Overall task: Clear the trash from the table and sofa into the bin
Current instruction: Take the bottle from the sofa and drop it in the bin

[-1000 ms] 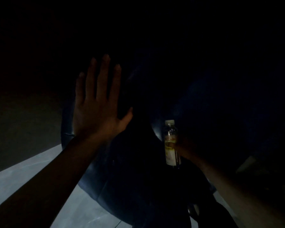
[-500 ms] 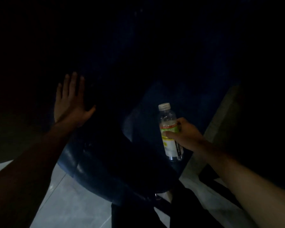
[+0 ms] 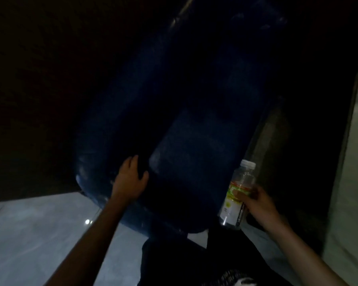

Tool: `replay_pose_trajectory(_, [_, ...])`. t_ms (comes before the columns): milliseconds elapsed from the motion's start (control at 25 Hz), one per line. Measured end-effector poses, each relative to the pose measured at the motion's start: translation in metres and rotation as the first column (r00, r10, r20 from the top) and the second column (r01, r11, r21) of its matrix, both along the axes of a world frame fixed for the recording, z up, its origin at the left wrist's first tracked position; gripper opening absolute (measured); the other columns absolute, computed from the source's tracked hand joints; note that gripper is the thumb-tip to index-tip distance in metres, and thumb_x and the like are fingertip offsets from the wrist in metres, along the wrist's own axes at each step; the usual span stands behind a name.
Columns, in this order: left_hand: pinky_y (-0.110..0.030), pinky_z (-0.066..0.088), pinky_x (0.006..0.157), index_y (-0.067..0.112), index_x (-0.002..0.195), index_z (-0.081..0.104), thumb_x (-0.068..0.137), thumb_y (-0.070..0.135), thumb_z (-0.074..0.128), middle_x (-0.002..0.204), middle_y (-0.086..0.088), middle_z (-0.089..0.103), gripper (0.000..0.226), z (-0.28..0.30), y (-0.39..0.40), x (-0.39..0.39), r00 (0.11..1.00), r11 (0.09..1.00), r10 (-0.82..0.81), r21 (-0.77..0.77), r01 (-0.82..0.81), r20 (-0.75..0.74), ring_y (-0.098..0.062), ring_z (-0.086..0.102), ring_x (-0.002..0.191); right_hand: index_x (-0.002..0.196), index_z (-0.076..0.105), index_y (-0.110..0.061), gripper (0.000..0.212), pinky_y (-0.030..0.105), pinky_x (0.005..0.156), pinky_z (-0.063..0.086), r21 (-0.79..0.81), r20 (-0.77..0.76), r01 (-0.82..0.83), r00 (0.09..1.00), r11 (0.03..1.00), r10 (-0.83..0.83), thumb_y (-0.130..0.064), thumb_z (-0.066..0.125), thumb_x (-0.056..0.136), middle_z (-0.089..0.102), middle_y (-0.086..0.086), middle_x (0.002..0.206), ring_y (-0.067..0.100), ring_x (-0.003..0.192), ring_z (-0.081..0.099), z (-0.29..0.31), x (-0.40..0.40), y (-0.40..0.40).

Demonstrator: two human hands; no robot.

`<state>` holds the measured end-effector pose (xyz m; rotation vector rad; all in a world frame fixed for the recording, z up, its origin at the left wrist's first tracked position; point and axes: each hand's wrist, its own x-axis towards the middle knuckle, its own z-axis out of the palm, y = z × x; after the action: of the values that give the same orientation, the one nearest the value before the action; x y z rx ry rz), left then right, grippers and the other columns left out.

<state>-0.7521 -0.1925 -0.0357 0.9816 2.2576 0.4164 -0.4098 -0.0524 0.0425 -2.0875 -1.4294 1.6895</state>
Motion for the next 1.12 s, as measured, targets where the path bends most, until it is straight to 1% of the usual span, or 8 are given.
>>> replay_pose_trajectory(120, [-0.044, 0.035, 0.113, 0.006, 0.148, 0.032, 0.089, 0.030, 0.061, 0.150, -0.020, 0.035, 0.069, -0.018, -0.067, 0.072, 0.988, 0.987, 0.004, -0.159, 0.021, 0.156, -0.036, 0.039, 0.135, 0.093, 0.068, -0.016, 0.006, 0.021, 0.053, 0.056, -0.087, 0.008, 0.066, 0.998, 0.994, -0.065, -0.016, 0.071, 0.088, 0.076, -0.003, 0.074, 0.010, 0.064, 0.072, -0.014, 0.023, -0.038])
replay_pose_trajectory(280, [-0.042, 0.044, 0.104, 0.011, 0.141, 0.041, 0.089, 0.034, 0.059, 0.140, -0.016, 0.046, 0.060, -0.030, -0.124, 0.117, 0.976, 0.972, 0.051, -0.234, 0.000, 0.212, -0.034, 0.047, 0.128, 0.096, 0.068, -0.019, 0.015, 0.046, 0.087, 0.057, -0.155, 0.037, 0.068, 0.997, 0.985, -0.063, -0.025, 0.075, 0.084, 0.074, 0.013, 0.102, 0.028, 0.091, 0.071, -0.042, 0.034, -0.066])
replay_pose_trajectory(360, [-0.041, 0.046, 0.101, 0.012, 0.135, 0.046, 0.089, 0.034, 0.058, 0.135, -0.014, 0.050, 0.052, -0.033, -0.135, 0.125, 0.970, 0.969, 0.063, -0.247, -0.003, 0.236, -0.032, 0.049, 0.125, 0.108, 0.064, -0.018, 0.030, 0.048, 0.090, 0.056, -0.191, 0.044, 0.087, 0.996, 0.978, -0.080, -0.028, 0.077, 0.083, 0.071, 0.012, 0.106, 0.030, 0.095, 0.070, -0.052, 0.037, -0.073])
replay_pose_trajectory(520, [-0.041, 0.049, 0.094, 0.010, 0.126, 0.051, 0.091, 0.032, 0.057, 0.127, -0.018, 0.054, 0.042, -0.033, -0.125, 0.130, 0.974, 0.967, -0.009, -0.246, 0.066, 0.225, -0.035, 0.055, 0.117, 0.114, 0.063, -0.014, 0.041, 0.038, 0.075, 0.059, -0.116, 0.040, 0.142, 0.990, 0.983, -0.139, -0.031, 0.079, 0.080, 0.073, 0.010, 0.103, 0.023, 0.089, 0.071, -0.053, 0.057, -0.084])
replay_pose_trajectory(720, [-0.042, 0.043, 0.102, 0.008, 0.140, 0.041, 0.092, 0.031, 0.055, 0.135, -0.019, 0.049, 0.055, -0.018, -0.093, 0.145, 0.963, 0.930, -0.233, -0.258, 0.261, 0.135, -0.035, 0.049, 0.126, 0.105, 0.060, -0.021, 0.038, 0.030, 0.068, 0.053, -0.001, 0.063, 0.278, 0.959, 0.960, -0.278, -0.033, 0.082, 0.077, 0.070, 0.005, 0.103, 0.017, 0.086, 0.067, -0.048, 0.127, -0.105])
replay_pose_trajectory(920, [-0.037, 0.040, 0.104, 0.011, 0.141, 0.040, 0.093, 0.035, 0.053, 0.137, -0.018, 0.050, 0.055, 0.008, -0.064, 0.209, 0.848, 0.797, -0.530, -0.336, 0.502, 0.010, -0.034, 0.050, 0.126, 0.103, 0.058, -0.025, 0.049, 0.037, 0.078, 0.056, 0.023, 0.047, 0.449, 0.892, 0.893, -0.450, -0.047, 0.085, 0.068, 0.069, 0.000, 0.100, 0.019, 0.090, 0.067, -0.051, 0.239, -0.164])
replay_pose_trajectory(1000, [-0.039, 0.042, 0.102, 0.013, 0.137, 0.046, 0.093, 0.033, 0.054, 0.134, -0.017, 0.053, 0.049, 0.019, -0.060, 0.258, 0.785, 0.751, -0.619, -0.320, 0.578, -0.034, -0.036, 0.053, 0.123, 0.103, 0.058, -0.025, 0.054, 0.028, 0.069, 0.053, 0.031, 0.028, 0.561, 0.827, 0.827, -0.562, -0.053, 0.083, 0.065, 0.068, 0.000, 0.102, 0.014, 0.085, 0.066, -0.050, 0.298, -0.202])
replay_pose_trajectory(1120, [-0.045, 0.051, 0.095, 0.009, 0.128, 0.058, 0.091, 0.029, 0.051, 0.128, -0.020, 0.060, 0.043, 0.023, -0.054, 0.348, 0.563, 0.581, -0.813, -0.245, 0.776, -0.147, -0.039, 0.060, 0.115, 0.111, 0.064, -0.016, 0.056, 0.039, 0.088, 0.055, 0.042, -0.012, 0.737, 0.676, 0.675, -0.737, -0.049, 0.083, 0.070, 0.070, 0.007, 0.108, 0.026, 0.098, 0.068, -0.053, 0.394, -0.274])
